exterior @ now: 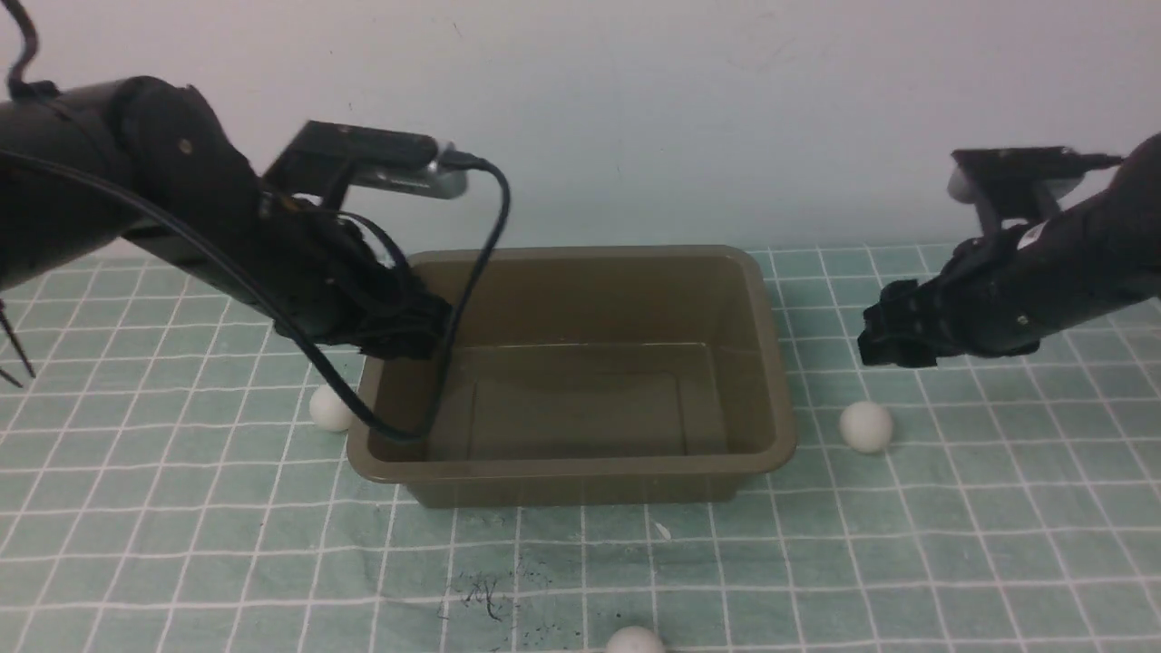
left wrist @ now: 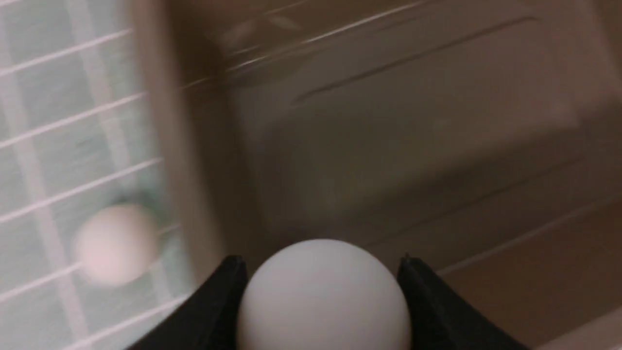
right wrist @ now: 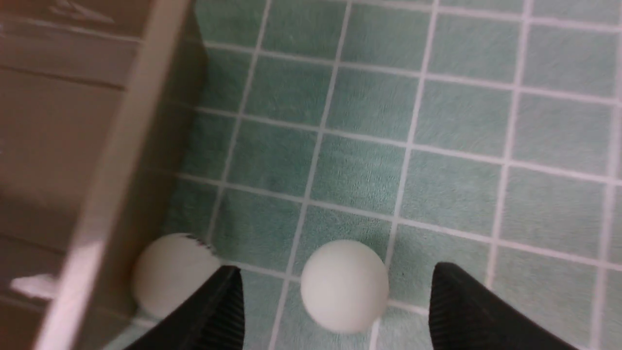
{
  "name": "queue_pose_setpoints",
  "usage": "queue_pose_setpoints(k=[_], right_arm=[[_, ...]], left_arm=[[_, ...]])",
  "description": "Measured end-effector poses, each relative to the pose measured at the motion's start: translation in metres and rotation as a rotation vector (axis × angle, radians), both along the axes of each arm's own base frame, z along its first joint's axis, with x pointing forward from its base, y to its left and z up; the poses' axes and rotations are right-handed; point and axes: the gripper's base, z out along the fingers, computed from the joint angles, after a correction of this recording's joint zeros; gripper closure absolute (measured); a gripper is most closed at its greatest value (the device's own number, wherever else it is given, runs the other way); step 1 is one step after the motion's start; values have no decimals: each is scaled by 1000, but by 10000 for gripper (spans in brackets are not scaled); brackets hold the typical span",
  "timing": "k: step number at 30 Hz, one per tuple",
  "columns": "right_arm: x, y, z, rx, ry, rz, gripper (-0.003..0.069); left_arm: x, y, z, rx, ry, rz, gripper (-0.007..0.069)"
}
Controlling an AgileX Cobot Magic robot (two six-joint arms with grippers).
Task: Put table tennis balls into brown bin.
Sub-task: 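Drop the ball into the bin, then reach for and grasp a ping pong ball on the table, then release the ping pong ball into the bin and lift the gripper away, then reach for and grasp a ping pong ball on the table beside the basket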
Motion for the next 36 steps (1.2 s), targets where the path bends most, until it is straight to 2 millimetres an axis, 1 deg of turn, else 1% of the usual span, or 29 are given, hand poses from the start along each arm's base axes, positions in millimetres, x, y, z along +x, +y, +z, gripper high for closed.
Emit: queue_pose_setpoints(k=[2,3,4,6,7,9,10,11,12,13,14,15,16,17,18,19,20,21,22,23,25,27,28,29,30,33,34,35,36], right_arm=[[7,1,-15,-5,44,3,197],[10,2,-25,-8,68,3,197],[13,2,-37,-12,100,3,197],[15,2,-48,-16,128,3,197],[15,2,-58,-19,152,2,197],[16,3,-71,-18,187,-1,211],[17,3,-72,-20,188,-1,237],[19,3,-72,-19,182,-4,299],[19,3,-72,-18,182,-5,299],[19,3,-71,-18,179,-8,305],[19,3,-69,-19,176,-7,300],[17,3,-64,-17,176,-8,300],[16,3,-59,-12,171,-10,300],[13,3,-39,13,130,-24,300],[10,4,-22,43,92,-36,300],[8,7,-11,65,68,-41,300],[4,12,7,109,27,-45,300],[0,17,19,134,-6,-39,300],[-4,28,35,156,-54,-3,300],[-7,41,46,172,-89,43,300],[-7,64,59,194,-129,111,300],[-4,79,64,209,-140,149,300],[-3,88,65,213,-141,172,296],[2,96,65,214,-136,195,280],[4,100,67,213,-137,207,266],[9,100,77,185,-109,243,155],[10,96,85,176,-96,243,127],[11,88,98,162,-92,235,108],[9,82,106,145,-88,231,104]], left_arm=[[3,-11,-13,1,25,-14,242],[5,-14,-20,3,42,-15,198],[7,-17,-30,7,75,-11,125],[10,-18,-34,15,97,-7,58],[12,-16,-30,17,109,6,18],[18,-8,-17,21,110,40,4],[21,-1,-8,24,106,68,27],[25,14,7,35,93,116,84],[25,16,7,33,99,124,97],[27,28,17,45,96,161,175],[28,42,24,61,95,197,273],[28,57,29,79,95,233,383],[29,70,32,95,95,263,461],[30,90,32,113,101,311,550],[31,100,30,120,111,335,584],[32,109,27,125,120,358,598],[34,119,22,127,135,376,616],[35,121,19,127,143,377,620],[38,123,12,126,162,366,619],[41,122,5,120,177,344,615],[46,117,-9,97,206,291,578],[52,112,-20,78,220,252,530],[55,110,-26,70,216,235,485],[60,109,-36,57,219,227,410],[63,108,-42,44,222,227,361],[70,106,-61,11,238,235,189],[73,104,-68,-8,251,244,134],[75,103,-78,-32,274,252,78],[76,102,-82,-40,283,255,55]])
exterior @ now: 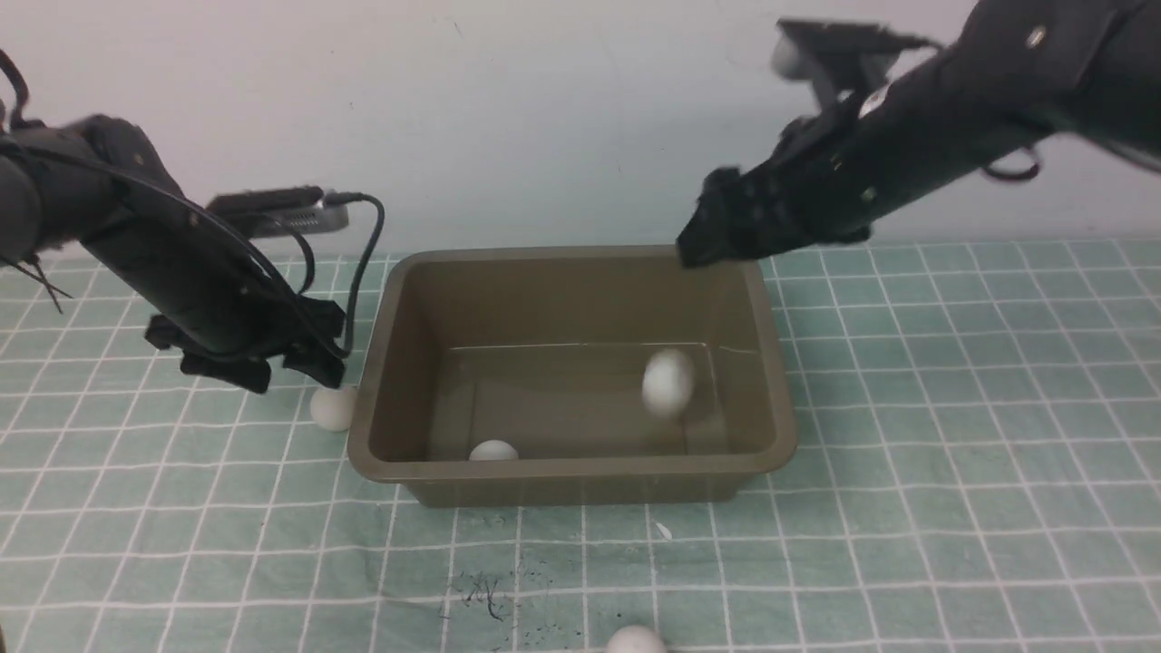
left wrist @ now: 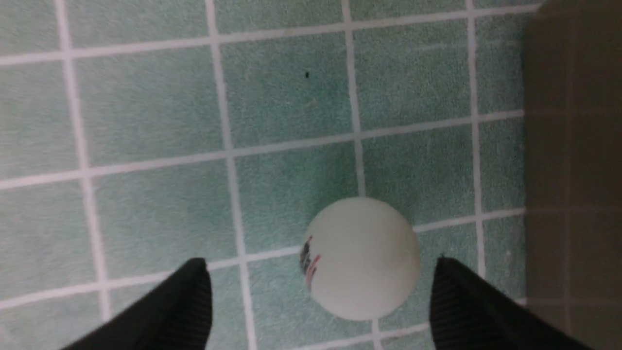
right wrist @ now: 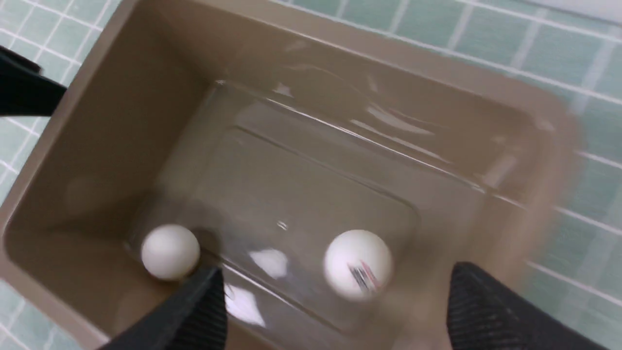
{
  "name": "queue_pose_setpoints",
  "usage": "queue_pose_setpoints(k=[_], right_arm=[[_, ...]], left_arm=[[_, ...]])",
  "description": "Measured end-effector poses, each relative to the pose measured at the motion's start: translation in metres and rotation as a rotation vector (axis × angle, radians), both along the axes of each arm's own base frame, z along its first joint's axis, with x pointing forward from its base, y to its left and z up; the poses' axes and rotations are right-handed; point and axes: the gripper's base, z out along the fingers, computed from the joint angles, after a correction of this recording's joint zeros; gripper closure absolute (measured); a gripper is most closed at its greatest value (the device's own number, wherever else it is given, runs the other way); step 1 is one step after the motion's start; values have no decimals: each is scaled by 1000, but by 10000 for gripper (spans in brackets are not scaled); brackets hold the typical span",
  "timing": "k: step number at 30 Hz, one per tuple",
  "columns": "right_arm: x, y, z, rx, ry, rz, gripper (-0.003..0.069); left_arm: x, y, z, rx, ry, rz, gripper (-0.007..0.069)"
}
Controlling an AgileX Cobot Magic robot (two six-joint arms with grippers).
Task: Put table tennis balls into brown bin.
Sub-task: 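Reach for and grasp a ping pong ball on the table beside the basket, then drop the ball into the bin, then reach for and grasp a ping pong ball on the table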
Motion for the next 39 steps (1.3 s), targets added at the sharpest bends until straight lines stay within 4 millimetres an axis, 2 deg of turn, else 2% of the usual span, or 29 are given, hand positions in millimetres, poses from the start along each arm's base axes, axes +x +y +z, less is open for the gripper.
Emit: queue_pose_setpoints(k=[2,4,5,6,7,8,9,11,12,13,14,15,17,18,20,22,23,24,27,28,29,30,31,34,36,37,39], right_arm=[[-7,-20,24,-45,-30,-29,118],[-21,-51,53,-101,-69,-96,172],[-22,-52,55,-104,-76,-99,177],[-34,-73,66,-140,-78,-148,225],[-39,-80,70,-152,-78,-166,251],[-45,-90,69,-162,-69,-193,283],[-46,-92,69,-163,-66,-199,283],[-53,-107,51,-183,-5,-238,347],[-56,-112,28,-194,59,-253,382],[-57,-113,25,-195,67,-256,384],[-58,-114,-2,-194,124,-267,400],[-58,-114,-9,-194,135,-270,400],[-58,-109,-57,-144,205,-300,391],[-57,-106,-71,-125,215,-304,378],[-53,-96,-92,-104,213,-284,341],[-43,-81,-111,-92,213,-230,281],[-43,-80,-111,-87,209,-231,276],[-39,-74,-119,-88,215,-209,253],[-24,-55,-137,-84,235,-160,169],[-20,-50,-141,-85,239,-148,151],[-14,-43,-145,-86,241,-135,131],[-11,-40,-146,-85,238,-127,123],[-7,-36,-145,-82,234,-121,118],[0,-27,-145,-71,220,-110,112],[3,-24,-147,-70,220,-106,111],[6,-22,-151,-71,230,-102,111],[10,-21,-161,-76,253,-98,111]], left_arm=[[4,-1,-13,-21,12,19,10],[7,-1,-25,-24,22,27,30],[7,-1,-26,-25,25,28,36],[7,-1,-30,-23,34,24,121],[7,-1,-29,-17,35,18,186],[7,0,-28,-7,41,6,284],[7,0,-27,-8,43,4,292],[8,2,-16,25,51,-27,276],[10,6,8,51,33,-40,272],[10,6,11,53,28,-43,272],[10,6,33,52,-8,-47,272],[10,5,38,50,-15,-48,272],[5,-6,85,2,-105,-80,272],[1,-15,97,-15,-131,-118,272],[-4,-33,108,-26,-154,-215,272],[-9,-61,107,-22,-153,-347,272],[-9,-63,106,-21,-152,-355,272],[-9,-72,102,-19,-145,-382,272],[-7,-95,79,-15,-82,-423,260],[-5,-100,69,-11,-55,-416,231],[-4,-106,58,-1,-24,-402,151],[-3,-107,55,10,-15,-396,113],[-2,-106,56,23,-10,-384,62],[3,-101,71,75,-24,-353,9],[5,-96,86,107,-37,-317,22],[6,-90,109,135,-70,-268,83],[5,-85,132,152,-125,-236,231]])
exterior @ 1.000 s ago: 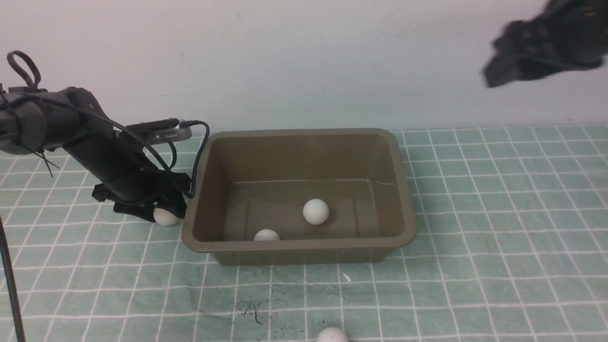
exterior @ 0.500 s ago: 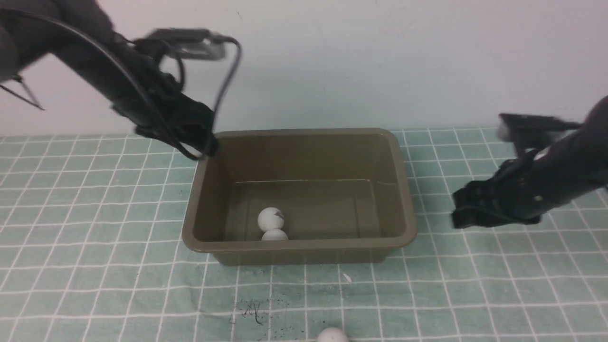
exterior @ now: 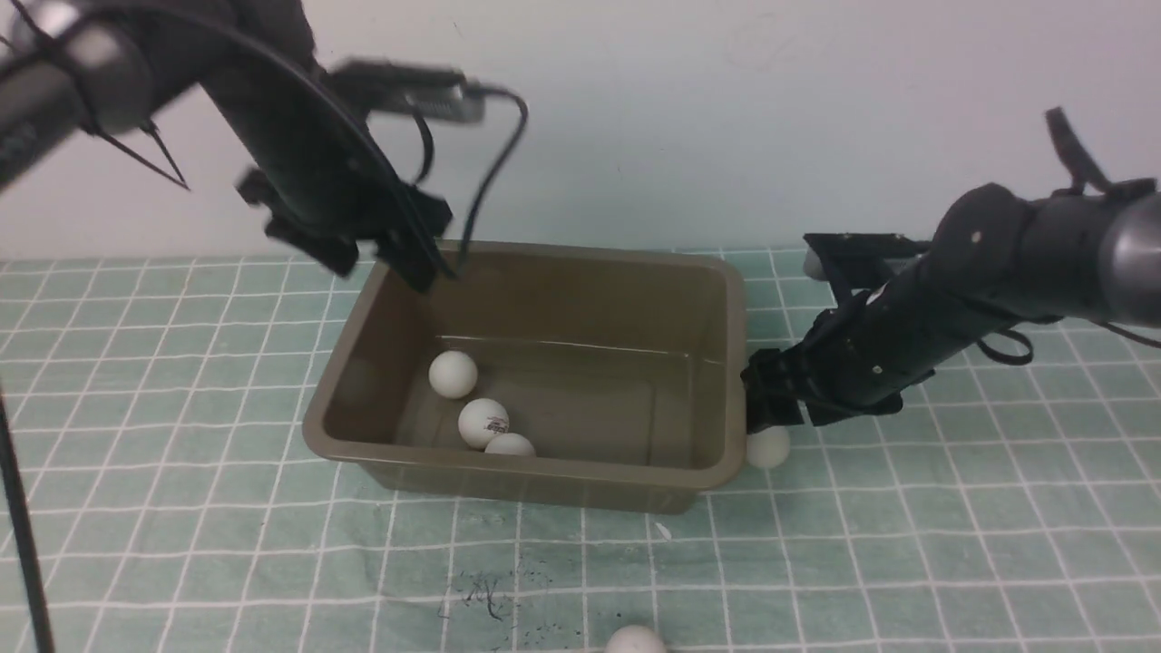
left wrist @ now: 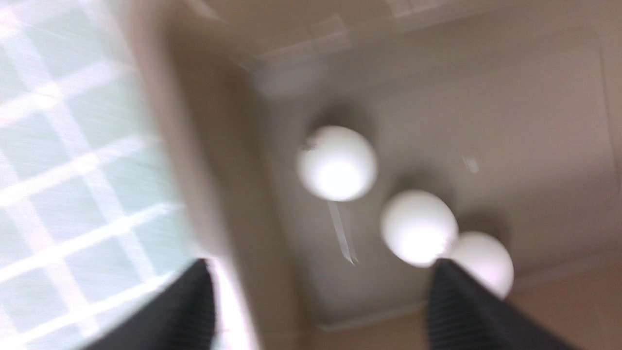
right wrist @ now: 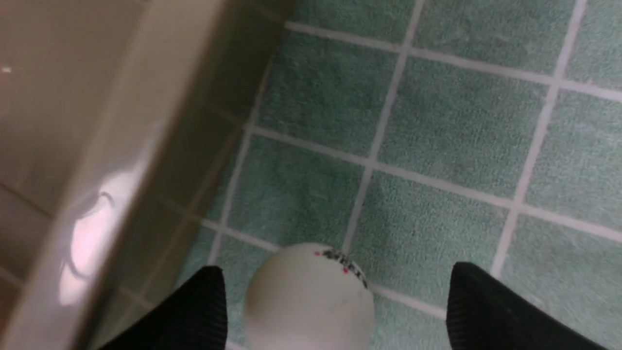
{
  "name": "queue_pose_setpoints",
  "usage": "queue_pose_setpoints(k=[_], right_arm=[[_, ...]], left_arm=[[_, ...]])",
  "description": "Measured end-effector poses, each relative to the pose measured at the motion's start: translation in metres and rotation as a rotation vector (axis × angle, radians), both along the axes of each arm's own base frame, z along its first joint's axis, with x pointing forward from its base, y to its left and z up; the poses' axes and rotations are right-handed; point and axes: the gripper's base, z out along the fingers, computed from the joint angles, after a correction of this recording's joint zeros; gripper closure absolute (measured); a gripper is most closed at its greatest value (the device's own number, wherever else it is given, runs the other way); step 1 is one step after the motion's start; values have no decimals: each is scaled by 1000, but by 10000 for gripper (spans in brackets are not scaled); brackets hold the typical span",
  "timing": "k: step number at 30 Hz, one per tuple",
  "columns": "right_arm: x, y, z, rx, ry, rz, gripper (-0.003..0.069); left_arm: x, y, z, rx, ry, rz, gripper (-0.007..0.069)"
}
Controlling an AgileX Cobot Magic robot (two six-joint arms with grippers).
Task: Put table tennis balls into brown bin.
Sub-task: 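Reach for and grasp a ping pong ball on the table, then release the ping pong ball into the bin and lift the gripper away, then reach for and grasp a ping pong ball on the table beside the basket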
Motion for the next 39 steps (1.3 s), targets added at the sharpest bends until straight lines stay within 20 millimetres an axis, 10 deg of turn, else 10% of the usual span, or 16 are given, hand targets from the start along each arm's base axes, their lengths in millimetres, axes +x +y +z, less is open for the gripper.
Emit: queue_pose_setpoints(k=[4,10,15,20,30,34,39], right_arm=[[3,2,-11,-3,61,14,224],[2,-2,17,-46,99,56,295],[-7,7,94,90,-13,8,295],[-3,46,118,160,-121,136,295],[7,36,175,28,-202,191,27],[-19,-9,230,-118,-291,104,146],[-51,-48,278,-155,-406,-3,334]], left_arm=[[-18,7,43,3,-98,2,555],[-65,17,74,-8,-138,10,628],[-125,12,36,-76,44,-62,629],[-156,-18,-15,-171,171,-220,624],[-178,-96,-80,-163,83,-452,314],[-180,-131,-114,-144,113,-504,107],[-181,-157,-147,-119,156,-535,27]])
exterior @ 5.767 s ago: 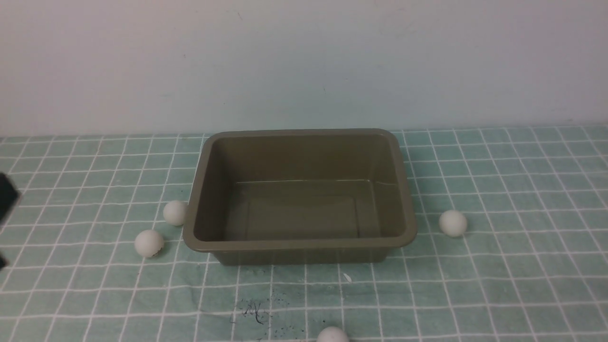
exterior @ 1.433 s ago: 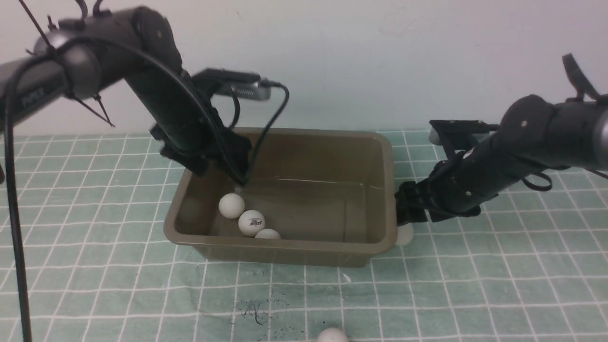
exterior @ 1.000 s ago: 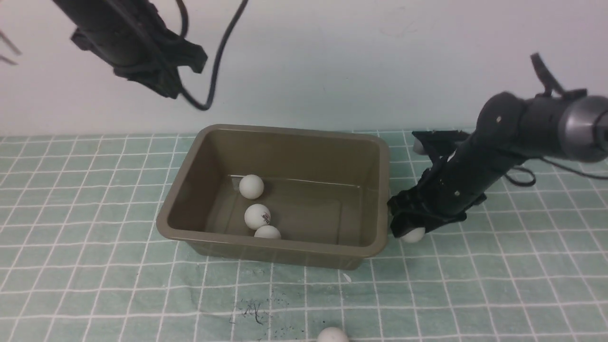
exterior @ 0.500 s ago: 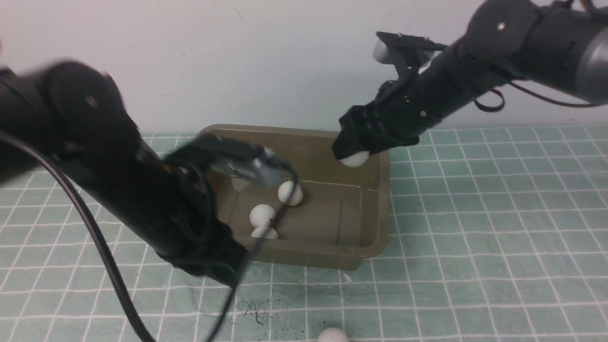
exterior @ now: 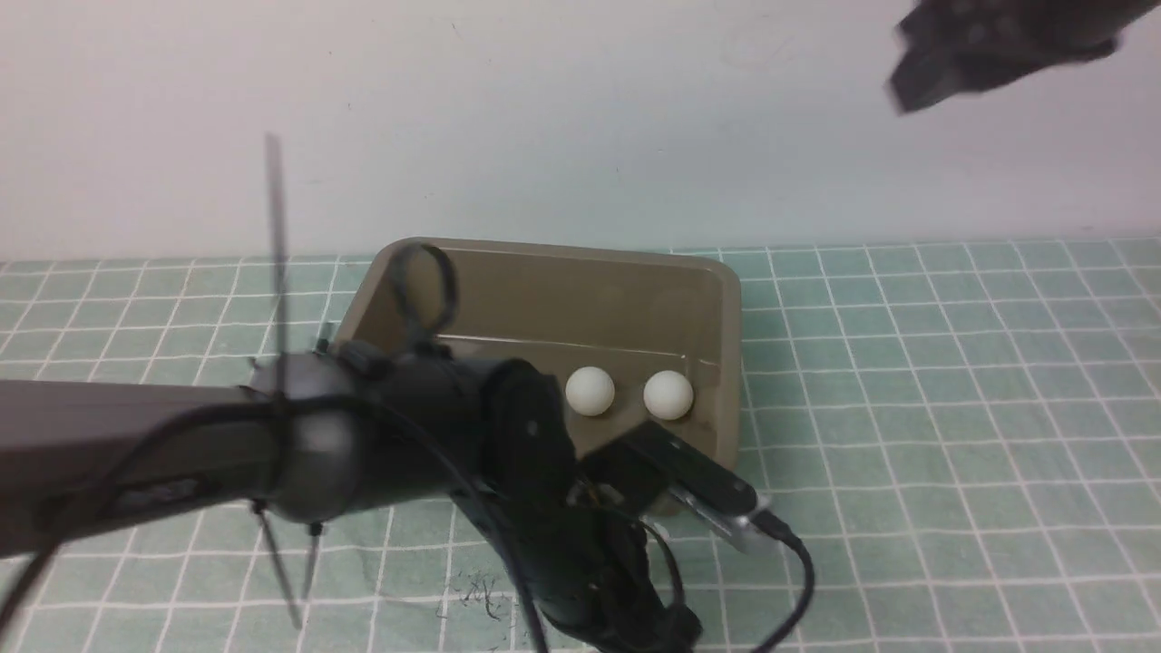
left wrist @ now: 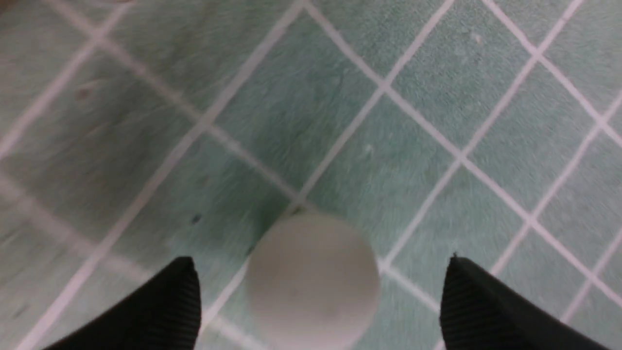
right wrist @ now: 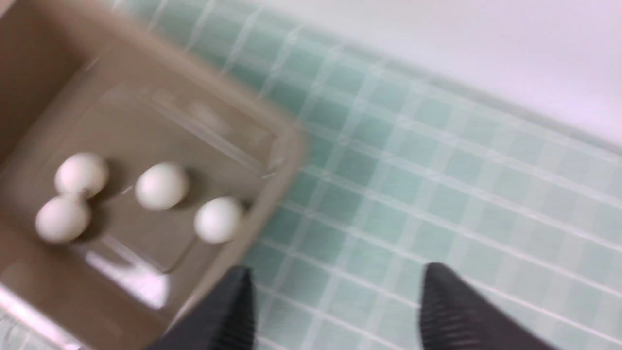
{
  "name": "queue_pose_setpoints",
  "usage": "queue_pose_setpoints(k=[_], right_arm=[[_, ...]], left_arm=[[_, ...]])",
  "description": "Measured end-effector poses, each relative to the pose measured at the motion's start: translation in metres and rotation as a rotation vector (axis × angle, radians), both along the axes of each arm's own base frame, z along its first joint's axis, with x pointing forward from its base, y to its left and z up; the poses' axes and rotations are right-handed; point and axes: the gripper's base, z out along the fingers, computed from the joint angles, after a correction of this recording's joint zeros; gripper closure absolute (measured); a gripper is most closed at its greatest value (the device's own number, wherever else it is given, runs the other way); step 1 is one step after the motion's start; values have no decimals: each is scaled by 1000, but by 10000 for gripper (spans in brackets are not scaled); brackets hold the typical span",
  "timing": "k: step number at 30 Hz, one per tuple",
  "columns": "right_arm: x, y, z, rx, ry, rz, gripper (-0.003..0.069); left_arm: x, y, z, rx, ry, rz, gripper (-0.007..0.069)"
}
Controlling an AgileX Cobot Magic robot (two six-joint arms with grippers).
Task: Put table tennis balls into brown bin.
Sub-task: 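Reach for and grasp a ping pong ball on the table beside the basket, then drop the ball into the bin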
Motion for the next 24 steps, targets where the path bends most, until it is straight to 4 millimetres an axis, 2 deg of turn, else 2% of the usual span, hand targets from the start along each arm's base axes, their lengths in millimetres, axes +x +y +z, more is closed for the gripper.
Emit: queue_pose_setpoints(k=[3,4,6,7,9,10,11,13,16,18,19,22,23,24], right_arm=[[-21,-10,23,8,-63,-20,439],[-31,-12,32,12,-88,-20,484],[-44,-15,42,21,-121,-20,524],[-59,-17,54,36,-160,-18,559],[-70,-19,62,44,-185,-19,580],[-88,-23,71,52,-222,-19,610],[-98,-25,74,54,-236,-21,622],[-119,-31,75,48,-252,-31,646],[-160,-41,67,51,-259,-65,659],[-179,-45,52,58,-232,-82,660],[-189,-47,48,66,-234,-88,660],[-222,-52,11,106,-214,-97,663],[-227,-53,10,115,-226,-95,663],[-242,-54,-3,143,-256,-92,663]], left_arm=[[0,-5,-16,26,26,1,67],[2,-6,-16,18,19,25,130],[4,-6,-17,24,9,33,244],[5,-6,-16,26,4,39,288],[6,-7,-15,29,1,34,276],[7,-7,-10,37,-3,16,272],[7,-8,-5,40,-5,4,272],[9,-7,17,34,-40,-31,272],[18,-3,70,-15,-134,-27,272],[29,5,109,-66,-217,21,272],[32,8,120,-82,-248,32,272],[58,29,162,-118,-394,114,272],[61,32,164,-117,-402,124,272],[73,42,171,-118,-441,171,272]])
